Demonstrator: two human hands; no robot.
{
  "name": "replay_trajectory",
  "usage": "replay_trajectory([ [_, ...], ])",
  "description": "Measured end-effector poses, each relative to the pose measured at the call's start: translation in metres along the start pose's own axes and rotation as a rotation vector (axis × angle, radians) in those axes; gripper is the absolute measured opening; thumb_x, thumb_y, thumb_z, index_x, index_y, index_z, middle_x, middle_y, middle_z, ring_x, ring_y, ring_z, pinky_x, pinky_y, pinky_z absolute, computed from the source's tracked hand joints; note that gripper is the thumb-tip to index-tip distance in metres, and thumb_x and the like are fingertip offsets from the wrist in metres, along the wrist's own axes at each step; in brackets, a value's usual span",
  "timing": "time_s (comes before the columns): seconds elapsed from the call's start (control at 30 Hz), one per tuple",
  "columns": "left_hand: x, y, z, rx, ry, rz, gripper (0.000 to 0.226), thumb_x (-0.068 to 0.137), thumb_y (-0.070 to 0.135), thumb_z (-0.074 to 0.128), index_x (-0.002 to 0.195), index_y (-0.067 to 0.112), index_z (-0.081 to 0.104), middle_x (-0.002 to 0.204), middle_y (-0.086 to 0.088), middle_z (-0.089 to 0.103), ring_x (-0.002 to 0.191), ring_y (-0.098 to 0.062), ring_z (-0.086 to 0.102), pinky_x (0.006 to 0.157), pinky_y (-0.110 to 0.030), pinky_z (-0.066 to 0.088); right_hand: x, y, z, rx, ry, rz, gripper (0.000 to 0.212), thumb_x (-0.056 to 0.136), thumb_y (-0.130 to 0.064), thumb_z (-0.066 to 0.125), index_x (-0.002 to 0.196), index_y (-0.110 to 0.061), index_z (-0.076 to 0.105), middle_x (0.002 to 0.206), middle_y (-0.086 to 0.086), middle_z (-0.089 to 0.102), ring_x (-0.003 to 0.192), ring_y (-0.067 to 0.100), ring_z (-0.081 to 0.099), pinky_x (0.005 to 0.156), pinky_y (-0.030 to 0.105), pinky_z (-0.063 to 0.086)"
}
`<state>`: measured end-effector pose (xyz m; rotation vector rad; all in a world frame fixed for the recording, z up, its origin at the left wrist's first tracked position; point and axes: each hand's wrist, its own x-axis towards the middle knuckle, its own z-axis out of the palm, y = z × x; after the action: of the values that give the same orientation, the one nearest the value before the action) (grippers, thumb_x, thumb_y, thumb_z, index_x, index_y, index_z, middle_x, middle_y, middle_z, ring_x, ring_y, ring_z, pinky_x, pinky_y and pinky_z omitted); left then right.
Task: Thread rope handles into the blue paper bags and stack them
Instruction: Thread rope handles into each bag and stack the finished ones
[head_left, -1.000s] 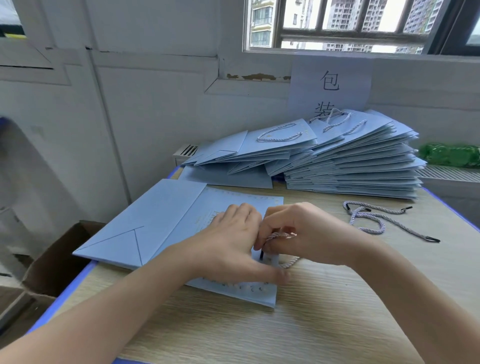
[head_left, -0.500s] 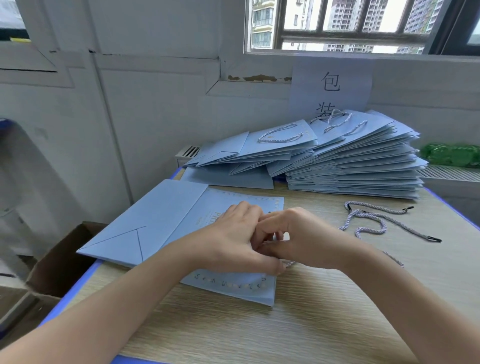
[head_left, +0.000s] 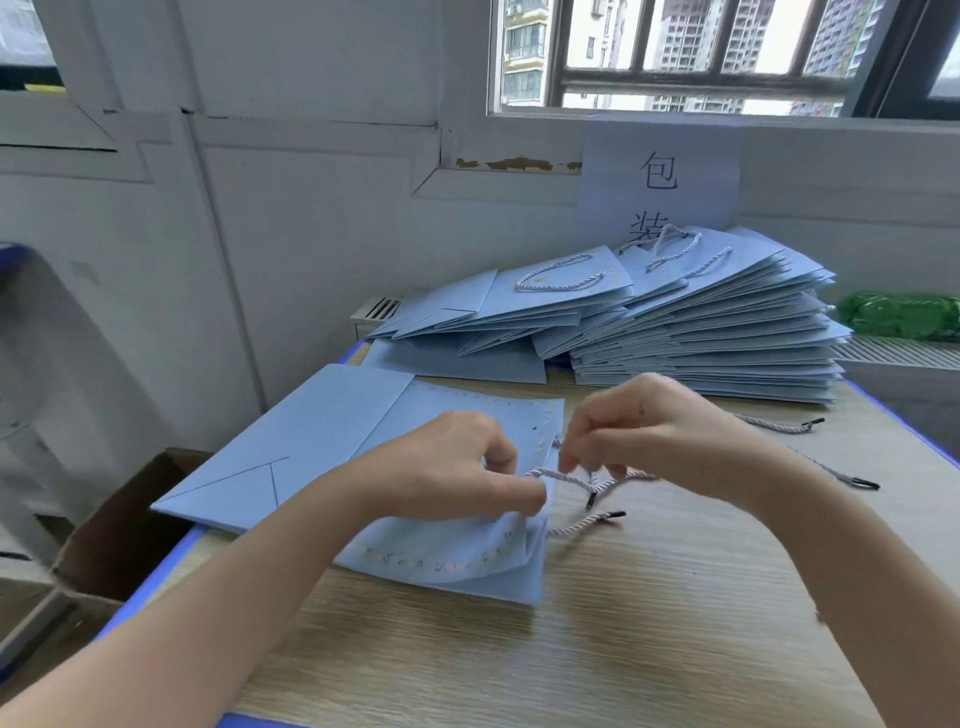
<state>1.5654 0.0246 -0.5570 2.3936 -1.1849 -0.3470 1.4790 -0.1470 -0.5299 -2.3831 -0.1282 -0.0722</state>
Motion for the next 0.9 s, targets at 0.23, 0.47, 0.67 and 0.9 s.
replay_trajectory([
  [0.23,0.001,-0.004,-0.004,-0.041,0.001,0.064,0.065,0.057,0.06,0.033,0.067,-0.001,0.053,0.077,-0.014,0.05,0.069,-0.02,0.042,0.065,-0.039,0.037,0.004,-0.005,0.033,0.145,-0.222,0.185,0.021,0.088,-0.019,0.06,0.072,-0.008,0.068,0.047,0.0,0.053,0.04,0.012,0.035,0.041,0.019,0.026],
  [0.47,0.001,-0.008,-0.004,-0.059,0.001,0.029,0.03,0.064,0.053,0.048,0.079,0.028,0.055,0.092,0.01,0.058,0.093,-0.007,0.051,0.083,-0.029,0.042,0.01,-0.002,0.037,0.196,-0.119,0.182,0.017,0.08,-0.011,0.068,0.063,-0.013,0.065,0.046,-0.001,0.047,0.042,0.008,0.04,0.042,0.015,0.031],
  [0.67,0.0,-0.014,0.0,0.104,-0.092,0.017,0.057,0.068,0.06,0.05,0.119,0.039,0.04,0.111,0.017,0.035,0.112,-0.005,0.029,0.097,-0.031,0.027,0.002,0.005,0.001,0.099,-0.039,0.138,0.027,0.08,-0.002,0.061,0.055,-0.012,0.055,0.043,-0.005,0.04,0.044,0.01,0.034,0.044,0.018,0.026],
  [0.9,0.009,-0.021,0.011,0.164,0.121,0.016,0.031,0.093,0.047,0.049,0.117,0.029,0.047,0.117,0.01,0.041,0.115,-0.008,0.035,0.101,-0.031,0.028,0.002,0.024,-0.017,-0.095,0.158,0.27,0.037,0.083,-0.018,0.052,0.046,-0.015,0.057,0.047,0.002,0.046,0.04,0.01,0.034,0.045,0.02,0.029],
])
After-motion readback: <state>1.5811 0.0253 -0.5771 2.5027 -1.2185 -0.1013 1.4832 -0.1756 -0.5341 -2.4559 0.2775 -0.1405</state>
